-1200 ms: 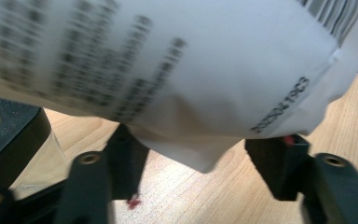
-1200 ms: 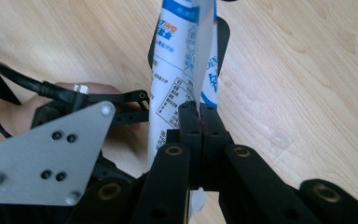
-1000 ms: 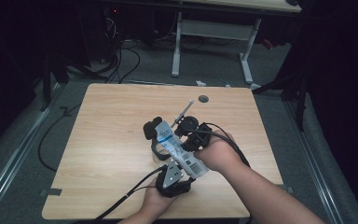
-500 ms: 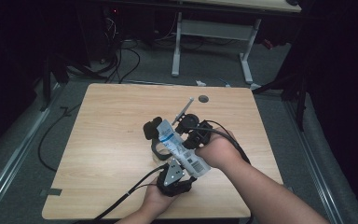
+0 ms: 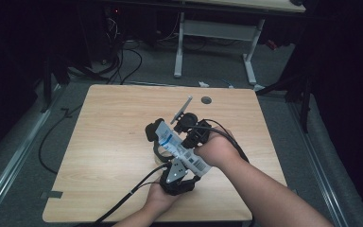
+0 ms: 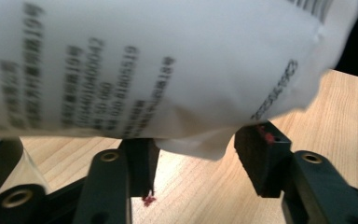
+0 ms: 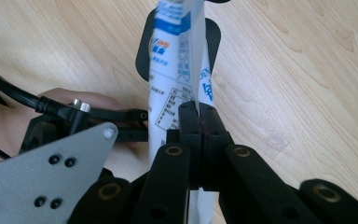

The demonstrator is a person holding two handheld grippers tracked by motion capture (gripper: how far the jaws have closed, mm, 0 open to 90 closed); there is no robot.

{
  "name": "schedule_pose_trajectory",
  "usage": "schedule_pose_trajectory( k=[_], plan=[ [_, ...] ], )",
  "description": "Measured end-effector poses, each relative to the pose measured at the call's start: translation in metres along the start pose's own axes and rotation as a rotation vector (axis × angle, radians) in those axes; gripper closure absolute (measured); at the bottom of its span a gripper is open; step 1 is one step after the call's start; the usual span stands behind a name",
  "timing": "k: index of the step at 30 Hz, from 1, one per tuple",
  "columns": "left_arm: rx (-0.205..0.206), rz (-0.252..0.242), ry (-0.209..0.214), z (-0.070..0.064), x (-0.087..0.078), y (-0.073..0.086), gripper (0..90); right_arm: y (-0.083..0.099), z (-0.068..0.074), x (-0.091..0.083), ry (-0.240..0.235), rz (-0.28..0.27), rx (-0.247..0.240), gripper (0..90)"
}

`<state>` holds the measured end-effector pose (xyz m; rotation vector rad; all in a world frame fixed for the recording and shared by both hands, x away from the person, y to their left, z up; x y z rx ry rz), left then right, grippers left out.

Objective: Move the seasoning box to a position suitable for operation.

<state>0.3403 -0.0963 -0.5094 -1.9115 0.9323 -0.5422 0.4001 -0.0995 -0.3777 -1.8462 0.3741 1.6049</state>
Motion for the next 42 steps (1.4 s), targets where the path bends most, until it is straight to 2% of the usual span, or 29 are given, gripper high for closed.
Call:
schedule_pose_trajectory(
  k=[5, 9, 21, 27, 33, 38, 42],
  plan=[
    [-0.010, 0.002, -0.006, 0.003, 0.004, -0.001, 53.5, -0.004, -0.003, 0.003, 0.033, 0.002, 0.000, 90.0],
    [-0.017, -0.001, -0.013, 0.006, 0.005, -0.002, 52.9, -0.005, -0.006, 0.005, 0.028, -0.001, 0.021, 90.0],
    [-0.038, 0.004, -0.008, 0.005, 0.012, -0.002, 51.6, -0.007, -0.006, 0.008, 0.044, 0.015, 0.029, 90.0],
    [-0.028, -0.002, -0.008, 0.004, 0.012, -0.004, 50.2, -0.008, -0.006, 0.007, 0.054, 0.007, 0.032, 90.0],
    [-0.012, -0.014, -0.021, 0.005, 0.013, -0.003, 40.9, -0.006, -0.008, 0.003, 0.063, -0.002, 0.042, 90.0],
    [0.027, -0.042, -0.062, 0.005, 0.014, -0.002, 33.9, -0.002, -0.006, 0.000, 0.067, -0.005, 0.052, 90.0],
    [0.008, -0.067, -0.067, 0.003, 0.013, -0.005, 31.6, -0.002, -0.005, -0.003, 0.068, -0.014, 0.048, 90.0]
  ],
)
Point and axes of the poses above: each handheld gripper's, and its own axes: x roughly forward along the jaws, y roughly out of its underside, z roughly to its left, the point moved 5 cm from there along x, roughly forward along the jaws, and after that the axes turned 2 degrees about -y, right-handed, at the moved point
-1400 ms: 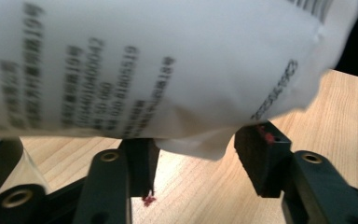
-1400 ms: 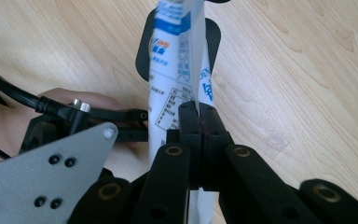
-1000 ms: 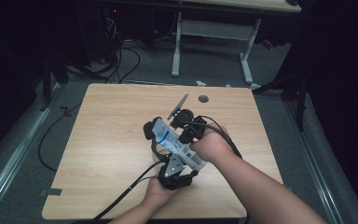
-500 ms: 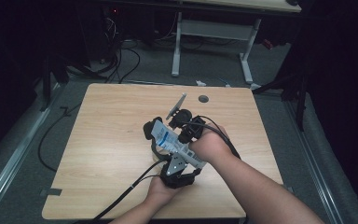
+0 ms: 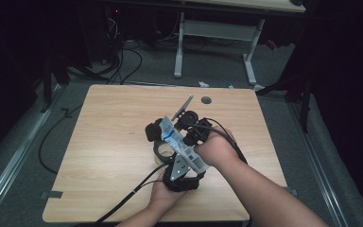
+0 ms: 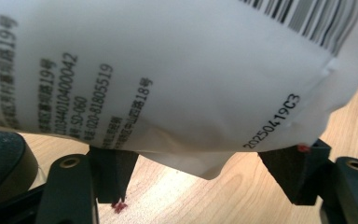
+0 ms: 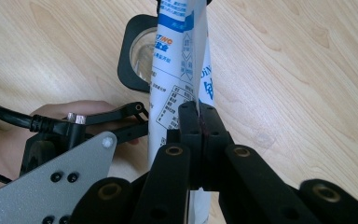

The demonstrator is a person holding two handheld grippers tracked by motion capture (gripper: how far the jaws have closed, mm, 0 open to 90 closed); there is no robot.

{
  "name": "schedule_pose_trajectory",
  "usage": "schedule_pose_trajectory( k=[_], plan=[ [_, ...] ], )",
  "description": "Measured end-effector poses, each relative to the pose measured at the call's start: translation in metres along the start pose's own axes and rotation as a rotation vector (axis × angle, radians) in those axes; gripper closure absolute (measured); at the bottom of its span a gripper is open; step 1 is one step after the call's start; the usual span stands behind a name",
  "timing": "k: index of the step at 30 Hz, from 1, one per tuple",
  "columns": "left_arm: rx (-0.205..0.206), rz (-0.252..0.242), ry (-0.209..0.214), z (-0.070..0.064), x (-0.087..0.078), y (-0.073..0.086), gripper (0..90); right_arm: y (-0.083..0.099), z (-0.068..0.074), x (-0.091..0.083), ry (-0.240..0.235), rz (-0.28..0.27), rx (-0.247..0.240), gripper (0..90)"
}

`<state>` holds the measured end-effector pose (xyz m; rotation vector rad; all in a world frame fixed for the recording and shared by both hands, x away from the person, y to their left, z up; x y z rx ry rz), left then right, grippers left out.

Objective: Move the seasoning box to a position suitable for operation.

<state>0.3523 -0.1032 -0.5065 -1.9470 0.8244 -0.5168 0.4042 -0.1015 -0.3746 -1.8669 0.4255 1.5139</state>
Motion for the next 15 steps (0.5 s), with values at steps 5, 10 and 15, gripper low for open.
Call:
schedule_pose_trajectory(
  k=[5, 10, 15],
  plan=[
    [0.005, -0.014, -0.007, -0.0005, -0.0024, 0.0002, 36.4, 0.0006, 0.0013, -0.0022, -0.003, -0.012, 0.000, 90.0],
    [0.013, -0.004, -0.014, 0.0016, -0.0065, 0.0033, 45.0, 0.0048, 0.0002, 0.0005, -0.004, -0.003, 0.004, 90.0],
    [0.014, 0.008, -0.020, 0.0035, -0.0097, 0.0045, 49.7, 0.0053, -0.0006, 0.0032, -0.006, -0.007, 0.001, 90.0]
  ],
)
Point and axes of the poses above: each handheld gripper's, and its own axes: x roughly forward along the jaws, y roughly out of its underside, z roughly to its left, the point moved 5 cm from there along x, roughly forward along the jaws, and after that the axes turned 2 degrees about -y, right-handed, at the moved point
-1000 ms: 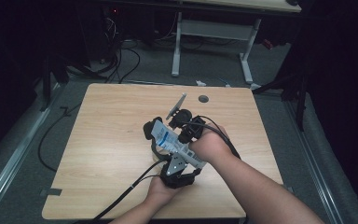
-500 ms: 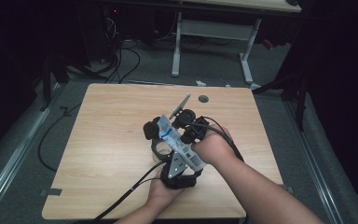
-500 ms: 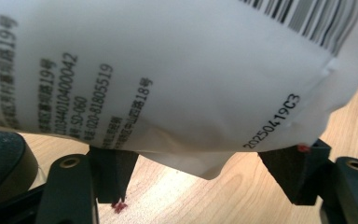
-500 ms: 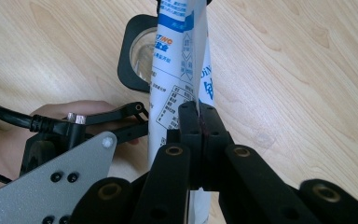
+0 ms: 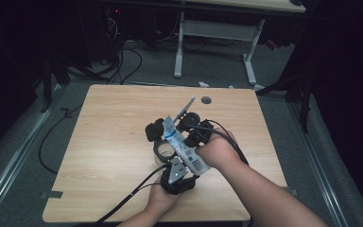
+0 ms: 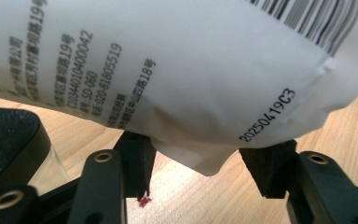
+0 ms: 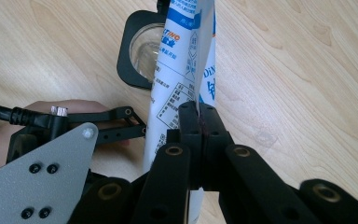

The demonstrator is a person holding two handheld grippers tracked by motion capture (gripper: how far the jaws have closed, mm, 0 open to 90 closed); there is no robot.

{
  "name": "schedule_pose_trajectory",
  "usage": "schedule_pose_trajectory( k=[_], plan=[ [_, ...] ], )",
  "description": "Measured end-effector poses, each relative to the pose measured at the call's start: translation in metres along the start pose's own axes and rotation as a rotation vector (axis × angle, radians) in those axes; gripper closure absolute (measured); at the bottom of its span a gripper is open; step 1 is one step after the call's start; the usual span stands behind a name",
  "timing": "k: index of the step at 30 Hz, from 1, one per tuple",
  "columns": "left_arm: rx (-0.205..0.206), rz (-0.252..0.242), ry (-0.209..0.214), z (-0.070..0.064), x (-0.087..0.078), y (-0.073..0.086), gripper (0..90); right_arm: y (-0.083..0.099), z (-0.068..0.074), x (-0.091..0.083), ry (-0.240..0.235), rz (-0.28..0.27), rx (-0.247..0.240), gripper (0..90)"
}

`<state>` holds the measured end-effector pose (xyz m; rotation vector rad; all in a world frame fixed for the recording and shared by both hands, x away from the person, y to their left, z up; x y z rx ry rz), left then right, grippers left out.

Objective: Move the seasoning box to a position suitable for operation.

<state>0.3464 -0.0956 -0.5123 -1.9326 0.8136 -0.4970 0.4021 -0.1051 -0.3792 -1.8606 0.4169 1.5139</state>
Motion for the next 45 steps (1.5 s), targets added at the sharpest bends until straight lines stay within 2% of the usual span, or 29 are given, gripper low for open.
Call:
schedule_pose_trajectory(
  k=[11, 28, 37, 44, 45],
  plan=[
    [0.015, -0.006, 0.001, -0.001, -0.006, -0.002, 57.4, -0.002, 0.000, 0.000, 0.003, 0.007, -0.008, 90.0],
    [-0.040, -0.006, 0.024, -0.007, -0.008, -0.004, 59.5, -0.008, 0.003, 0.005, 0.024, 0.037, -0.045, 90.0],
    [-0.025, -0.002, 0.019, -0.006, -0.010, -0.004, 59.7, -0.013, 0.007, 0.008, 0.017, 0.042, -0.063, 90.0],
    [-0.018, -0.004, 0.028, -0.006, -0.011, -0.004, 60.0, -0.016, 0.008, 0.013, 0.011, 0.050, -0.054, 90.0],
    [-0.016, -0.007, 0.030, -0.007, -0.011, -0.004, 60.1, -0.016, 0.007, 0.013, 0.011, 0.049, -0.066, 90.0]
  ],
)
Point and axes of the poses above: each handheld gripper's, and its own axes: x roughly forward along the jaws, y roughly out of its underside, z roughly to its left, the point moved 5 cm from there along x, roughly forward along the jaws, and after that the axes turned 2 degrees about -y, right-handed, at the moved point
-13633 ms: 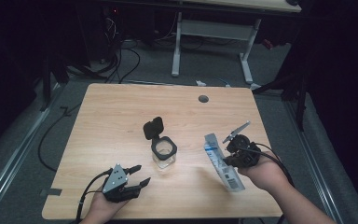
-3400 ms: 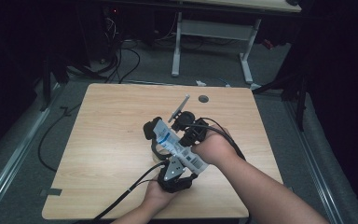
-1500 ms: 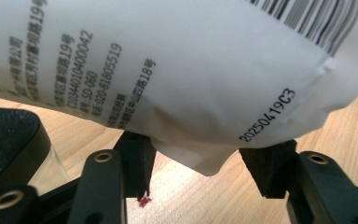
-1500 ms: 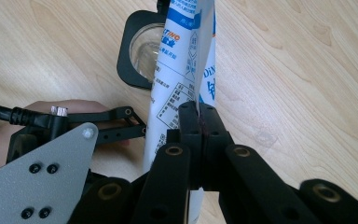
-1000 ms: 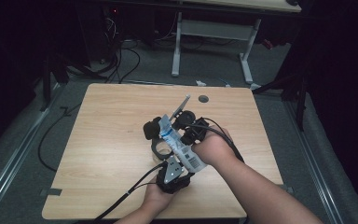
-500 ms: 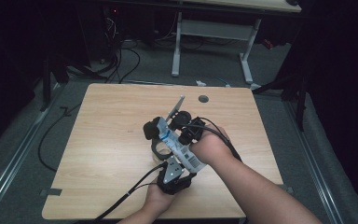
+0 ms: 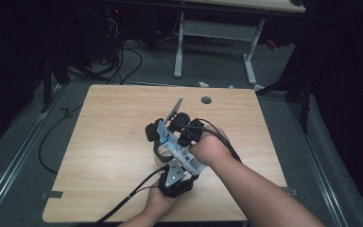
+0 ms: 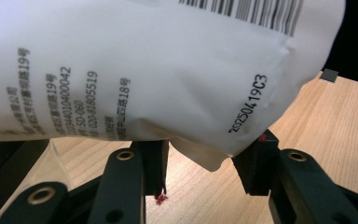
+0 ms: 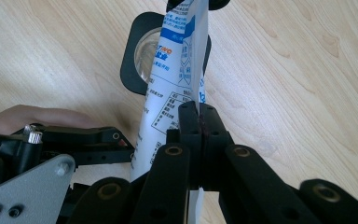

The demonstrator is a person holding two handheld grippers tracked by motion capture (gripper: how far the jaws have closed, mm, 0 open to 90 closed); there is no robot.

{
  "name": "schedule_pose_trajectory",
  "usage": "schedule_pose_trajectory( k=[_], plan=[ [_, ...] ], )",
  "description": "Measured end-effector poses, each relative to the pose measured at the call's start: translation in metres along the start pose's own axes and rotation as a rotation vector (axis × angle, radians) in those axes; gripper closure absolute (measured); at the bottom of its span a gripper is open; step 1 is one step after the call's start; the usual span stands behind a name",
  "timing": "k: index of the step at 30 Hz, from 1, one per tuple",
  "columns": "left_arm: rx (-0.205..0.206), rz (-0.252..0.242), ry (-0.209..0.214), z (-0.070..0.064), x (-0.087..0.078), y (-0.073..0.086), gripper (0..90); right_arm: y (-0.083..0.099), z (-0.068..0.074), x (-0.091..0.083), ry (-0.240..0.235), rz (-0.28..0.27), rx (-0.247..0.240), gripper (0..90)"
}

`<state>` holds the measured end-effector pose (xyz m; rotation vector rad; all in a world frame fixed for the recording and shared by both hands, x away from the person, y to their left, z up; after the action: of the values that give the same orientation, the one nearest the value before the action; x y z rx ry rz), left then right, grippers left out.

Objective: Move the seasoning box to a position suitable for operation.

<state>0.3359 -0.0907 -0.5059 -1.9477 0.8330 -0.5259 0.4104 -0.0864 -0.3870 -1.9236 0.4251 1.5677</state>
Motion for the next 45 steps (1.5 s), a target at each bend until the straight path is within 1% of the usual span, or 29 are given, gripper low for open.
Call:
schedule_pose_trajectory(
  k=[11, 20, 26, 31, 35, 41, 45],
  plan=[
    [-0.002, -0.010, 0.006, -0.001, 0.001, -0.002, 60.2, -0.002, 0.000, -0.001, 0.000, 0.004, -0.004, 90.0],
    [0.001, -0.011, 0.012, -0.006, 0.000, -0.001, 60.2, 0.002, 0.000, -0.004, -0.001, 0.001, -0.003, 90.0],
    [-0.001, -0.013, 0.014, -0.009, 0.000, -0.001, 60.2, 0.003, 0.001, -0.005, -0.007, 0.003, -0.012, 90.0],
    [0.006, -0.011, 0.014, -0.010, 0.000, 0.000, 60.2, 0.005, 0.000, -0.005, -0.028, 0.002, -0.003, 90.0],
    [0.010, -0.008, 0.012, -0.010, 0.000, 0.002, 60.2, 0.006, -0.001, -0.004, -0.031, 0.006, -0.003, 90.0],
    [0.013, -0.008, 0.011, -0.011, 0.000, 0.003, 60.2, 0.007, -0.003, -0.002, -0.061, 0.004, 0.007, 90.0],
    [0.015, -0.009, 0.008, -0.011, 0.000, 0.004, 60.3, 0.007, -0.004, -0.002, -0.067, 0.010, 0.008, 90.0]
  ],
)
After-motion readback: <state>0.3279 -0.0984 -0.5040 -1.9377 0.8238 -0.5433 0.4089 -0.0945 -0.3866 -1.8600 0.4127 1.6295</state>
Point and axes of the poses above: each handheld gripper's, and its own axes: x roughly forward along the jaws, y roughly out of its underside, z roughly to its left, the point moved 5 cm from there along x, roughly forward along the jaws, and after that the axes turned 2 degrees about -y, right-handed, at the moved point
